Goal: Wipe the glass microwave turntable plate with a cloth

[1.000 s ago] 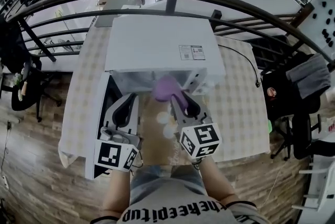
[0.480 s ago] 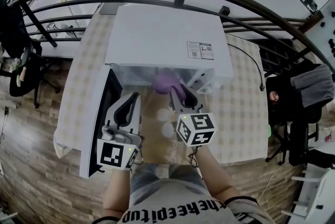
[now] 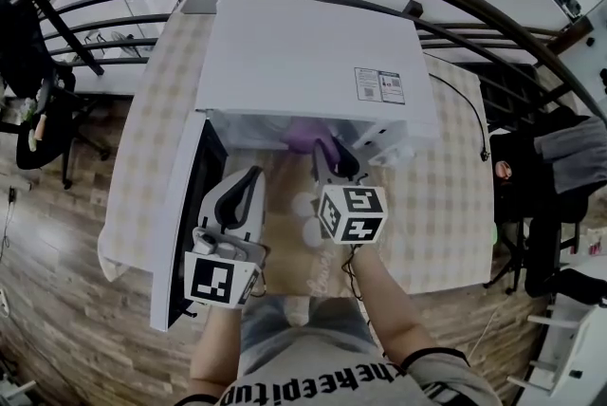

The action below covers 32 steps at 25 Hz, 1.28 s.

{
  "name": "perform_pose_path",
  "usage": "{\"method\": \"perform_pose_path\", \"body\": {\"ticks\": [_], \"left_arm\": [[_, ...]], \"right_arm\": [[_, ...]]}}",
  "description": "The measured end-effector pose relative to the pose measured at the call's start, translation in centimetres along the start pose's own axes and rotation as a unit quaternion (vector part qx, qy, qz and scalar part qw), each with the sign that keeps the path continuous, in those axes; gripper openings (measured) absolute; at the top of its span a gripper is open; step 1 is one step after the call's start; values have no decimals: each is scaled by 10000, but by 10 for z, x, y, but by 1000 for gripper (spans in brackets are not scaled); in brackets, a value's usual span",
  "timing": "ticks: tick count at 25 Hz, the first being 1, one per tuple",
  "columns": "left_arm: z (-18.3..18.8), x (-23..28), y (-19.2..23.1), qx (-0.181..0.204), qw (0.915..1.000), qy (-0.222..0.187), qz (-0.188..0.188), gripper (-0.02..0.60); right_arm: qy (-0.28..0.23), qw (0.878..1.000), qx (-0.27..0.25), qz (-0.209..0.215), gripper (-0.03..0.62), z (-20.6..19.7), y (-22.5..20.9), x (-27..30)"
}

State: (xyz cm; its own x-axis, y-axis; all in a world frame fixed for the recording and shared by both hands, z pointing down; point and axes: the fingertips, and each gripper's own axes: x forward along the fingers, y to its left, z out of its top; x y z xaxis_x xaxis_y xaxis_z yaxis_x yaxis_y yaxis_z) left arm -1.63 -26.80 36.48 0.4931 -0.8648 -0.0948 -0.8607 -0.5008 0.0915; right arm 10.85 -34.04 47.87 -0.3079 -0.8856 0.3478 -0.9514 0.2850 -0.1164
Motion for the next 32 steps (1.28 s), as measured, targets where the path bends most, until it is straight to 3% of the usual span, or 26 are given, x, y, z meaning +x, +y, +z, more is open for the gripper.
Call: {"method": "perform_pose_path", "body": {"ticks": [19, 24, 28, 32], "left_arm": [[-23, 3, 14, -18, 9999, 112, -3, 15], [-10, 4, 14, -10, 9996, -276, 11, 15], [-28, -2, 17, -42, 9998, 143, 145, 15], [-21, -2, 17, -77, 9998, -21, 160, 15]], "right_arm": [[136, 9992, -88, -359, 106, -17, -17, 51], [140, 9990, -77, -407, 106, -20, -21, 59], [138, 9982, -14, -577, 106, -20, -30, 68], [326, 9971, -113, -684, 106, -27, -34, 78]]}}
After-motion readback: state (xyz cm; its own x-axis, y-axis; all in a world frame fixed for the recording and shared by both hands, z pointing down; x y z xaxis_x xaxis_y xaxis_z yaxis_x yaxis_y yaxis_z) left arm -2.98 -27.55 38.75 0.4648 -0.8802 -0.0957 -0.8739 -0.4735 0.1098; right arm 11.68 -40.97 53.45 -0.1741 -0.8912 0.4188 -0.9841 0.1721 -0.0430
